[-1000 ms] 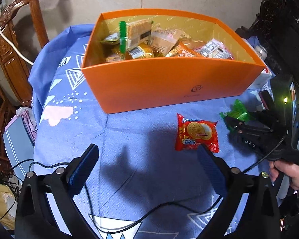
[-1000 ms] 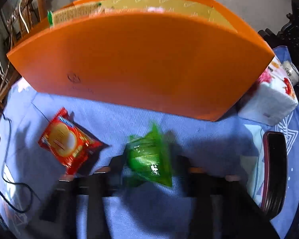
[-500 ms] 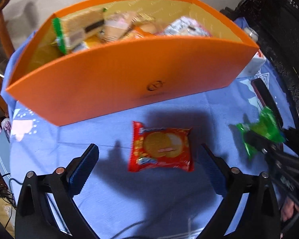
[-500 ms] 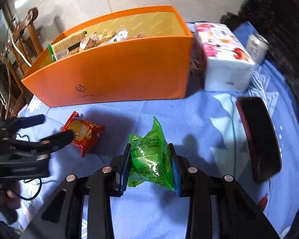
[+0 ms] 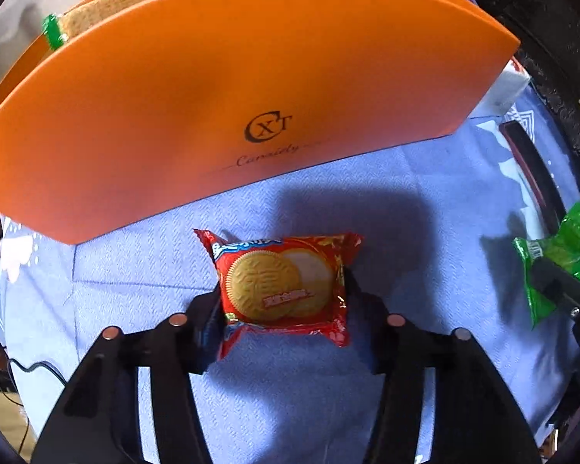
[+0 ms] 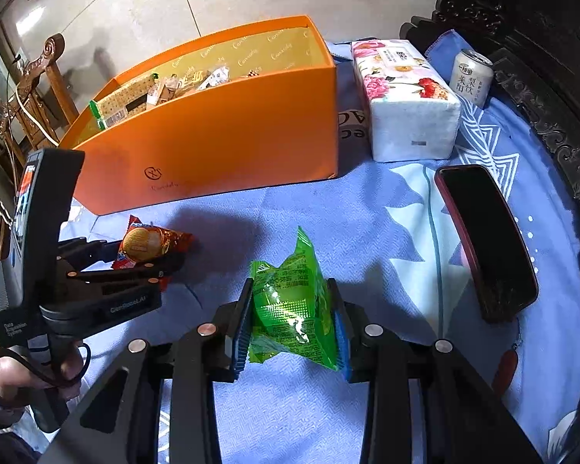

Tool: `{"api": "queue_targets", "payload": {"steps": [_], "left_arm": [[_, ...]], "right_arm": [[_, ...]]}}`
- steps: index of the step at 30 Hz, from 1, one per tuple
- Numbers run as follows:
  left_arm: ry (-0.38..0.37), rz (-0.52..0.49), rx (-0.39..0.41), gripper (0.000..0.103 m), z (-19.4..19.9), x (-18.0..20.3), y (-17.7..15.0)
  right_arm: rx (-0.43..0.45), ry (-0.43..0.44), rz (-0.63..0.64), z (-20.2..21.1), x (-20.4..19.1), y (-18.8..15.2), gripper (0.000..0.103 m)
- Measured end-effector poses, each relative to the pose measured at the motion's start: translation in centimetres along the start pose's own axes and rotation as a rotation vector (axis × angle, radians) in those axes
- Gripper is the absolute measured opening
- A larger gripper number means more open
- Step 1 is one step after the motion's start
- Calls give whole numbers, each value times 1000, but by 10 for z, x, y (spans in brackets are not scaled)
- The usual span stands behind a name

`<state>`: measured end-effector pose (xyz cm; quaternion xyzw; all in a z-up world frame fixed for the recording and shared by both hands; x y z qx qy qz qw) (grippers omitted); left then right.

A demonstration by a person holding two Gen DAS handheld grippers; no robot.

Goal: Organize snacks
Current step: 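Carry both packs over the orange box and open both grippers to drop them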

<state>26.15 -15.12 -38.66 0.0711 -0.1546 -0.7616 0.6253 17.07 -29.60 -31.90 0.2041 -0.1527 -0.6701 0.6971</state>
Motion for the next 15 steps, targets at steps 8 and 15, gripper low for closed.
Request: {"api": "queue_targets", "payload": {"steps": [8,15], "left_arm": [[-83,10,55,49,35,-7,-7],[-131,18,110,49,84,-13,-18]], "right_arm": [[26,6,14,13,-8,0,36],[55,10,30,32,-18,-3,36]]}}
Point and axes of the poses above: each gripper's, at about its wrist camera, not at the fingertips, and z roughly against the way its jaws point, x to its right, y to its top, the point moved 8 cm from there along -z, roughly the way its jaws point, and after that the axes turned 9 degrees about z, right-handed, at the moved point
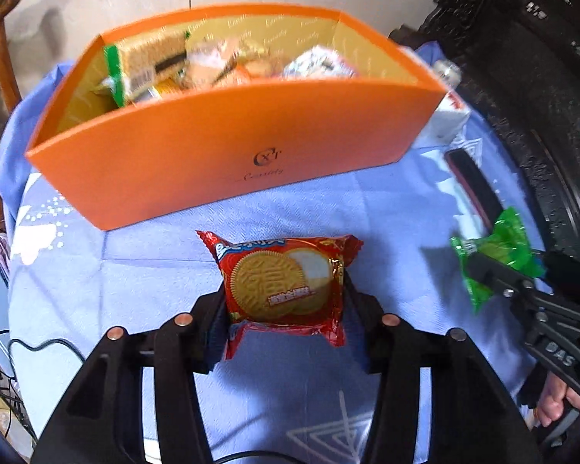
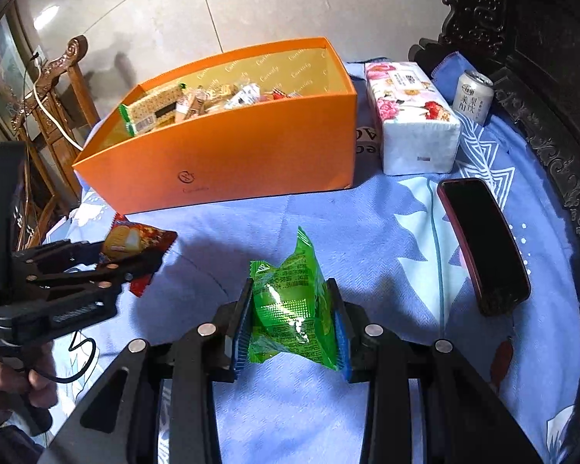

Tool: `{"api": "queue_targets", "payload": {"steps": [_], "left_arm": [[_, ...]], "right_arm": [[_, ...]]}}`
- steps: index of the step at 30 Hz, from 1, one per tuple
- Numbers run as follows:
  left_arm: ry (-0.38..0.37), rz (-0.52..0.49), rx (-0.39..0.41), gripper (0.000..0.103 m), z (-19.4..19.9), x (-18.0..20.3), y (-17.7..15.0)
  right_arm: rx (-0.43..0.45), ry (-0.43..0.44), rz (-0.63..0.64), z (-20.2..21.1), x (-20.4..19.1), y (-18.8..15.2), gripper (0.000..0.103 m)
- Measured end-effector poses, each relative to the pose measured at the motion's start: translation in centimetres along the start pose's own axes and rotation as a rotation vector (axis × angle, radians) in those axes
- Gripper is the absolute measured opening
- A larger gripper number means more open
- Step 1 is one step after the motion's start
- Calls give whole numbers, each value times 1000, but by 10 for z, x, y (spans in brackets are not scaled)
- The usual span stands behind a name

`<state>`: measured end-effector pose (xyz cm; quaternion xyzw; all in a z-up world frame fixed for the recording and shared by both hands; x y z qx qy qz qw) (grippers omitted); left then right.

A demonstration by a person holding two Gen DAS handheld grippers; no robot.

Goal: Organize snacks
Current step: 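Carry both packs over the orange box and open both grippers to drop them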

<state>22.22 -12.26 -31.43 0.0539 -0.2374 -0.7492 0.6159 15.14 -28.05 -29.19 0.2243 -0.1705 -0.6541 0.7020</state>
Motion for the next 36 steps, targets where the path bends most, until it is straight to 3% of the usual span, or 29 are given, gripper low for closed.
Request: {"api": "queue_targets", "payload": {"steps": [7,14,22,31,32,33,34,36], "left_arm": [[-2,6,104,49,56,-10,14],[1,40,221,49,102,-21,57],[24,63,333,49,134,-22,131],[89,86,367,50,130,-31,195],[103,88,361,52,126,-33,200],[123,90,355,57,123,-36,203],[149,94,352,77,121,-39,205],[240,130,362,99,125,-51,208]], "right_arm": [[32,9,23,18,-10,4,36],[114,31,49,41,-22,40,36],[255,28,99,65,-31,131,36],[281,18,131,38,-30,216,39],[274,19,134,33,-30,221,43],[259,19,136,28,-31,224,69],[234,5,130,20,-30,228,95],[219,-34,102,17,-24,231,99]]}}
Point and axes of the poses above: each gripper's, at about its wrist camera, not at the fingertips, and z roughly against the way its jaws point, x to its right, y to its top, the point moved 8 cm from there along -z, roughly the way its jaws point, and after that the axes turned 9 degrees about z, right-handed, at the moved point
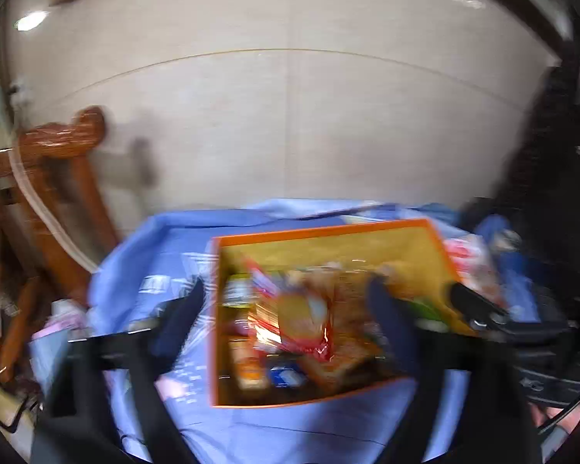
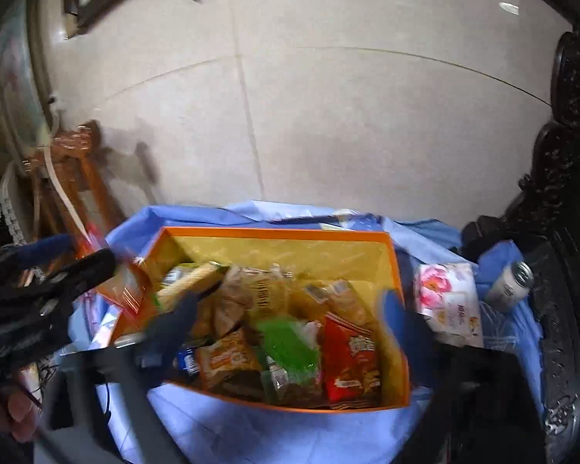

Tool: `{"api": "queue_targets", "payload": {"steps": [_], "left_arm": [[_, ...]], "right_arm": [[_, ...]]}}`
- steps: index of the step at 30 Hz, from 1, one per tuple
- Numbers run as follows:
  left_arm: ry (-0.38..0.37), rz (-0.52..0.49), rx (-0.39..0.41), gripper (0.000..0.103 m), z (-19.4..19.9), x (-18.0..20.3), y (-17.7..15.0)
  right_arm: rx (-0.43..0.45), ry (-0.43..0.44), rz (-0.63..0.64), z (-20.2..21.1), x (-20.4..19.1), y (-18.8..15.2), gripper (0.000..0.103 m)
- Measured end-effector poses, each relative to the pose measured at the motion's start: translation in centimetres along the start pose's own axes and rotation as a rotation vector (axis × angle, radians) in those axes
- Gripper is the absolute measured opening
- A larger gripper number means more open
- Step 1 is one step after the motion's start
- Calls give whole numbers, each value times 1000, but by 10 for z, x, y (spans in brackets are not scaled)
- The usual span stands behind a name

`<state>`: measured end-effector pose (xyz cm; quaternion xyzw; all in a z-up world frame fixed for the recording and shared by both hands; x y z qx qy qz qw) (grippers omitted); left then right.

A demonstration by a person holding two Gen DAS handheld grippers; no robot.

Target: Organize snacks

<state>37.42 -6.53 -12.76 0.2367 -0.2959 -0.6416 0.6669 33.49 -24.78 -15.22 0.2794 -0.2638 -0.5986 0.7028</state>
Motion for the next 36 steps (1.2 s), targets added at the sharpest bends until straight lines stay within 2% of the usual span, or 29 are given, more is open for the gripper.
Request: {"api": "queue_targets", "payload": {"steps": [2,7,24,36], "left_arm": [[-2,17,16,99,4,-6,3],[4,16,-14,99,6,-12,0],[-4,6,-30,99,38,-20,-34],[-5,10,-35,99,48,-25,-38]], "right_arm": [[0,12,-22,4,-1,-1,99],[-27,13,-51,15,-4,-15,99],[-40,1,-45,53,-21,-48,99],[-30,2,-39,63,-27,-49,99]]}}
Point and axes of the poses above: each gripper's, at about its wrist camera, not at the fingertips, and z roughly against the way its jaws point, x to its right, y to its top, the point moved 8 cm from there along -z, roughly the way its jaws point, and after that the axes turned 9 degrees about z, right-handed, at the moved point
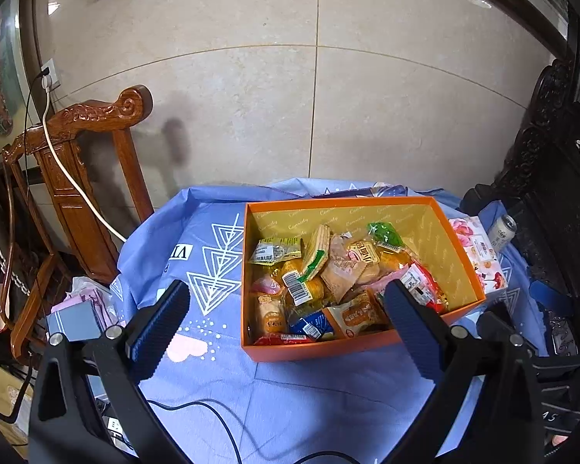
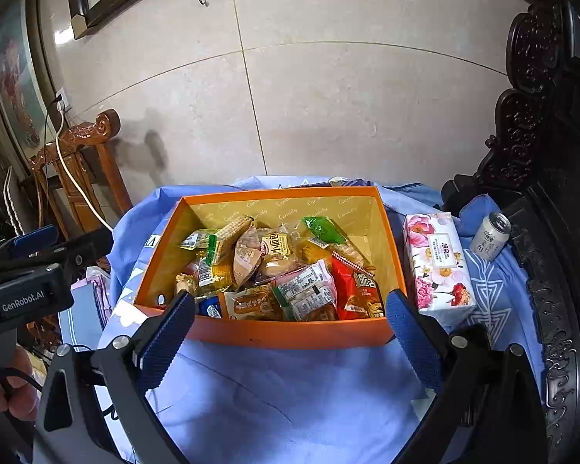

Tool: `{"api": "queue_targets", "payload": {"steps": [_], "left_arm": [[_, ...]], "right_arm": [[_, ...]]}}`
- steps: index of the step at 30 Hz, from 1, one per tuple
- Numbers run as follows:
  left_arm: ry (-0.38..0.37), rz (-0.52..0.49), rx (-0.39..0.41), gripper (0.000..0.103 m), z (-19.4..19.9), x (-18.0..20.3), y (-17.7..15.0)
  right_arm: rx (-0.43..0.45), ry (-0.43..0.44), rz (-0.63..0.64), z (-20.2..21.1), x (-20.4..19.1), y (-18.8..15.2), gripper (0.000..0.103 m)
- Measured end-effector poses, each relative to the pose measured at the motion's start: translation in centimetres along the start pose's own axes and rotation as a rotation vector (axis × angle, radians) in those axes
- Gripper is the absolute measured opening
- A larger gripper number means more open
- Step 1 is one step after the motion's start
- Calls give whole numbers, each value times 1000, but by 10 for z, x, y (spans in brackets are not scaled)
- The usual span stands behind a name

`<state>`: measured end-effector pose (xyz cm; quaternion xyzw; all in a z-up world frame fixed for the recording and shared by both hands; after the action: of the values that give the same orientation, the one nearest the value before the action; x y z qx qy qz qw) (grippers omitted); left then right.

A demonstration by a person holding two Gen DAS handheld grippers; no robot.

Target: Organize snacks

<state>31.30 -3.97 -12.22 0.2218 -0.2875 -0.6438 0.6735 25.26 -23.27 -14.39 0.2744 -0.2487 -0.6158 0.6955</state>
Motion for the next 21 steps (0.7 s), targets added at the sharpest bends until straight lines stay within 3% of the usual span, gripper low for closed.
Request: {"api": "queue_targets", "payload": {"steps": [21], "left_arm": [[13,-5,12,99,-1,-1,1]], "right_arm": [[-4,2,0,0,-7,-2,99]]}}
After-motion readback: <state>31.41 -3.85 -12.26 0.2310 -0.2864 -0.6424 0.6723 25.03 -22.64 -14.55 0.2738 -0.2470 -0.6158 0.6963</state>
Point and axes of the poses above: each gripper's, at about its wrist camera, not at the fingertips, and z roughly against the way its jaws point, x to its right, y to its top, the point moved 8 cm from there along -z, roughly the way its jaws point, and after that the axes turned 9 degrees about z, right-handed, at the moved point
